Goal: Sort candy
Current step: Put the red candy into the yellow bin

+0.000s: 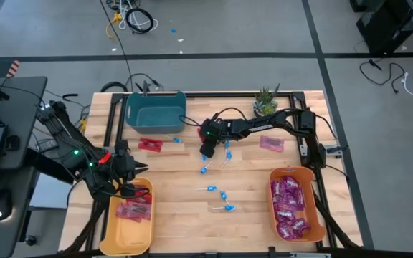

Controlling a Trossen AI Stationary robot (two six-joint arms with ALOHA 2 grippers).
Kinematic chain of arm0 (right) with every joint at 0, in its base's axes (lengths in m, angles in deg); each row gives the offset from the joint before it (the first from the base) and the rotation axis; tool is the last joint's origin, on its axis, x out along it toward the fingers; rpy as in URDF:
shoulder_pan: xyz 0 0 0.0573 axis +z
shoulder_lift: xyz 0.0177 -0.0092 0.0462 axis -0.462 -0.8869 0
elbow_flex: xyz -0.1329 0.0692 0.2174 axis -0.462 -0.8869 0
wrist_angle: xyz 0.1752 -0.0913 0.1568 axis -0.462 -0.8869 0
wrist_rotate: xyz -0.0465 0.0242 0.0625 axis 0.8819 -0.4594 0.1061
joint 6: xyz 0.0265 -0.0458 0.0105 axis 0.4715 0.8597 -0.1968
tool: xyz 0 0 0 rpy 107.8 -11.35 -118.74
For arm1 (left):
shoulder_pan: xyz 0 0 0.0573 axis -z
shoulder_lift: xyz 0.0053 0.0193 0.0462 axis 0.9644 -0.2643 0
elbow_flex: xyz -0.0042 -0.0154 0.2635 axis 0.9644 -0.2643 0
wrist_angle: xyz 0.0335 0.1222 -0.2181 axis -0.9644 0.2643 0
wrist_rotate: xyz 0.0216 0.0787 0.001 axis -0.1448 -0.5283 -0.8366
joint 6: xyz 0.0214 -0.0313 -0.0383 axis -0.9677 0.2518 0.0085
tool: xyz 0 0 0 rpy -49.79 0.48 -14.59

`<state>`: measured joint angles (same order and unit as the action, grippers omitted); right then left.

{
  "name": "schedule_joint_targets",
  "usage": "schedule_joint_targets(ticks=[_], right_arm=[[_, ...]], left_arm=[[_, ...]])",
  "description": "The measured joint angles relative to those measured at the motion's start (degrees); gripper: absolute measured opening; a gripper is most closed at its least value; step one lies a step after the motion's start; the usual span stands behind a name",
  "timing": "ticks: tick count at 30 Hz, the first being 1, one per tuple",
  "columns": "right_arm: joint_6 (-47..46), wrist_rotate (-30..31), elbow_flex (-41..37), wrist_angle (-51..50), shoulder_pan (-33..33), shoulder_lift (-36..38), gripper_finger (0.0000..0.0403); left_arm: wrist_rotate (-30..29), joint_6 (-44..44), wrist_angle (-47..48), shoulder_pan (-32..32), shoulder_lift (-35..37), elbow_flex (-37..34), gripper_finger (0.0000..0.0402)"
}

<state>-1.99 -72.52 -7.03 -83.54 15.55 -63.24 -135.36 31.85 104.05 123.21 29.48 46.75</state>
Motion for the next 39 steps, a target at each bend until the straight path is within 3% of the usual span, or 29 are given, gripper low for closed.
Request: schedule_joint_targets(ticks=[31,39], right_arm=[[0.1,-5.3,-0.2,3.3,0.2,2.8,0.0042],[0.3,-13.1,-0.2,6.7,0.4,3.7,0.0038]], left_arm=[[-0.9,0.0,-1.7,0.0,0.0,0.0,0.0047],[-1.2,-1.7,-2.6,0.0,0.0,0.0,0.0047]])
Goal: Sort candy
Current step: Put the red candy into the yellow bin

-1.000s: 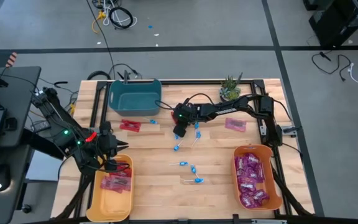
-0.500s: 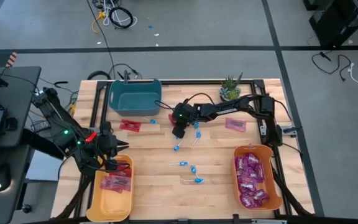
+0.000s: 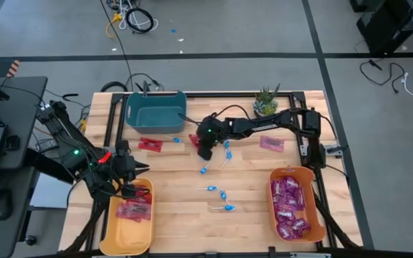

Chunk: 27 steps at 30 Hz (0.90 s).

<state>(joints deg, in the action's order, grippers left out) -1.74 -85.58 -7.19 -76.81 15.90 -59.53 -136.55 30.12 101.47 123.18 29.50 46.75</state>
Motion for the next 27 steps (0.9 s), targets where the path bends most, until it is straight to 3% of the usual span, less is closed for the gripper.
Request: schedule_joint_targets(ticks=[17,27], right_arm=[[-5.1,-32.8,0.0,19.9,0.4,0.2,0.0025],[-9.4,-43.2,0.1,32.8,2.2,0.2,0.0025]], left_arm=[[-0.7,-10.5,0.1,0.0,-7.1,0.0,0.0047],[-6.2,-10.5,0.0,0.0,-10.7,0.0,0.0047]])
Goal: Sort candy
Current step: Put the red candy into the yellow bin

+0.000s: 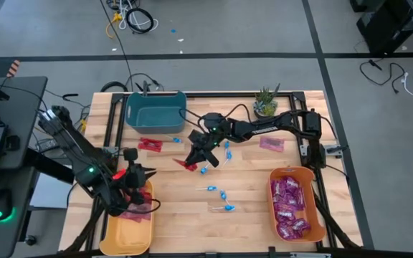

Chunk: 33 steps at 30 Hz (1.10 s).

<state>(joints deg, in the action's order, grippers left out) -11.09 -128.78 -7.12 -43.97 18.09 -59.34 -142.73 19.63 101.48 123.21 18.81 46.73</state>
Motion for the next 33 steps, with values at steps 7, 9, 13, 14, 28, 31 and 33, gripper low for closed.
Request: schedule_joint_targets(ticks=[7,9,13,14,28,31,33], right_arm=[[-2.9,-4.2,0.0,11.6,2.8,0.0,0.0024],[-2.7,-4.6,0.0,14.4,3.7,0.0,0.0024],[2.4,-4.2,0.0,15.8,5.3,0.0,0.0024],[4.5,-3.4,0.0,15.7,5.6,0.0,0.0024],[15.5,1.0,0.0,16.1,8.0,0.0,0.0018],[15.6,0.7,0.0,15.8,8.1,0.0,0.0017],[16.1,0.7,0.0,15.8,8.2,0.0,0.0017]], left_arm=[[-3.7,0.0,-1.2,-0.1,-0.6,0.0,0.0055],[-3.9,0.0,-1.4,-0.2,-0.6,0.0,0.0063],[-5.0,-0.1,-2.5,-0.2,-0.6,0.0,0.0081],[-5.0,-0.2,-3.6,-0.3,-0.6,0.0,0.0086],[-1.5,-12.1,-19.8,-1.7,-1.1,0.0,0.012],[-2.1,-12.1,-21.2,-2.0,-1.1,0.0,0.012],[-2.2,-12.1,-21.7,-2.7,-1.1,0.0,0.012]])
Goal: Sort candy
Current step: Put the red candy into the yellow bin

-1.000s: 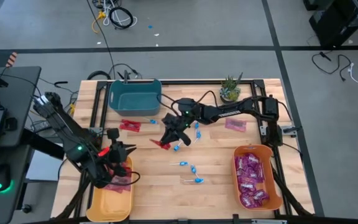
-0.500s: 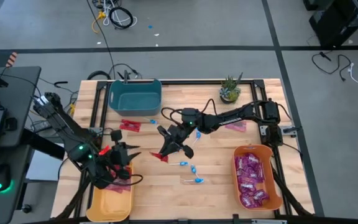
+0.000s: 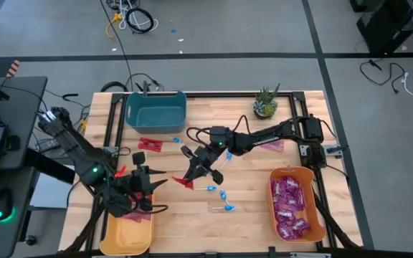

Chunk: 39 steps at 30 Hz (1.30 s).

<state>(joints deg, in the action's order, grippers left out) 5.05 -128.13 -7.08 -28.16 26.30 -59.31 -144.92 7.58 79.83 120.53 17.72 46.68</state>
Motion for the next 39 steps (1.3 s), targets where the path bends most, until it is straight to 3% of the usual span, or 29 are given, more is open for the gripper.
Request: schedule_joint_targets(ticks=[15,26,29,33,39], right_arm=[[2.3,0.4,0.0,0.0,0.5,0.0,0.0016],[3.8,2.8,0.0,-0.1,0.5,0.0,0.0024],[4.0,3.2,0.0,-0.1,0.5,0.0,0.0029],[3.8,3.2,0.0,-0.4,0.5,0.0,0.0036],[3.1,1.6,0.0,-5.3,0.1,0.0,0.0048]], left_arm=[[13.5,-10.9,-10.7,-7.2,-2.7,0.0,0.012],[14.2,-13.2,-11.8,-8.3,-2.8,0.0,0.0116],[14.3,-13.2,-11.6,-8.3,-2.8,0.0,0.009],[18.3,-13.2,-11.3,-8.3,-2.8,0.0,0.0018],[20.6,-11.1,-9.7,-8.3,-2.8,0.0,0.0003]])
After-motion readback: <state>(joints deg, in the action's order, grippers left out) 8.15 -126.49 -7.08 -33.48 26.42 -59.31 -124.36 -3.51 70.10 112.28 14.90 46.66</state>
